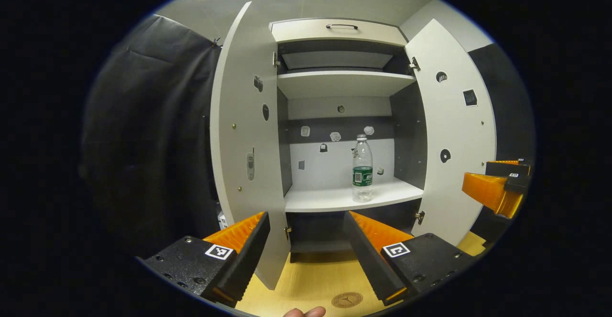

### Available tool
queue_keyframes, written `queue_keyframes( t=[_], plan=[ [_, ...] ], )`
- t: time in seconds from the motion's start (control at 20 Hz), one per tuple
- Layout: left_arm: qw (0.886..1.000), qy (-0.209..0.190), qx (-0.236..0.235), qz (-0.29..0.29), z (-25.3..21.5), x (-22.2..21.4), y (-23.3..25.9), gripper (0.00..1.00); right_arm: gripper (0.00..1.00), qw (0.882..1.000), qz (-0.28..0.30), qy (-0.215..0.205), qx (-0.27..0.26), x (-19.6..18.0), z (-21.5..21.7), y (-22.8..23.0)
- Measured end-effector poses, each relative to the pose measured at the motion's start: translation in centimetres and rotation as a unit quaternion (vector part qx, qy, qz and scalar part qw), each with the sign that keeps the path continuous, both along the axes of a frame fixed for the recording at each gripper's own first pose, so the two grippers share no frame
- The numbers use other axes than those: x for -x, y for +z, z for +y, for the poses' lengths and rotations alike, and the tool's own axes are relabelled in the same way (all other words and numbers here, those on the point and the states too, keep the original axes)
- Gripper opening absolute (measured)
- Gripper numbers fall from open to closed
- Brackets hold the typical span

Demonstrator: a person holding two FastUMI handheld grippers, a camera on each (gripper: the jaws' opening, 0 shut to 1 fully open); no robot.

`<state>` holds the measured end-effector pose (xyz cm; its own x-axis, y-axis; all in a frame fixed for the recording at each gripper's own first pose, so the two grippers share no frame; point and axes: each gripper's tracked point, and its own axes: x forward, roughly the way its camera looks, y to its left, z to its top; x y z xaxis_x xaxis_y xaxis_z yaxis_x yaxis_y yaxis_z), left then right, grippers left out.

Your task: Grasp the bottle in the cabinet with the left hand and place it on the coaster, then close the right door with the right hand and the left door with the left hand.

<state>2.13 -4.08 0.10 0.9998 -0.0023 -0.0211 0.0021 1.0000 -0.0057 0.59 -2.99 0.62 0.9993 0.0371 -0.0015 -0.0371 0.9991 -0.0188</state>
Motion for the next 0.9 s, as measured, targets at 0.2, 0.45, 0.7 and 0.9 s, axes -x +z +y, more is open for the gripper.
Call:
queue_keyframes(
  t=[0.2, 0.45, 0.7, 0.9],
  plan=[
    [1.0, 0.001, 0.003, -0.002, -1.9, -1.9, 0.7, 0.98, 0.98, 1.0, -0.008, 0.011, 0.002, 0.4, -1.2, 0.8],
    [1.0, -0.008, -0.006, -0.013, -4.3, -5.1, 2.2, 0.98, 0.98, 1.0, -0.003, 0.02, -0.008, 1.0, -1.9, 1.3],
    [0.999, -0.042, -0.001, -0.015, -7.1, -10.1, 2.6, 0.98, 0.98, 1.0, -0.012, 0.004, -0.007, 0.6, -2.2, 2.3],
    [0.998, -0.063, -0.007, -0.014, -8.9, -15.6, 2.2, 0.98, 0.98, 1.0, -0.007, -0.023, 0.003, -0.2, -2.8, 2.3]
  ],
)
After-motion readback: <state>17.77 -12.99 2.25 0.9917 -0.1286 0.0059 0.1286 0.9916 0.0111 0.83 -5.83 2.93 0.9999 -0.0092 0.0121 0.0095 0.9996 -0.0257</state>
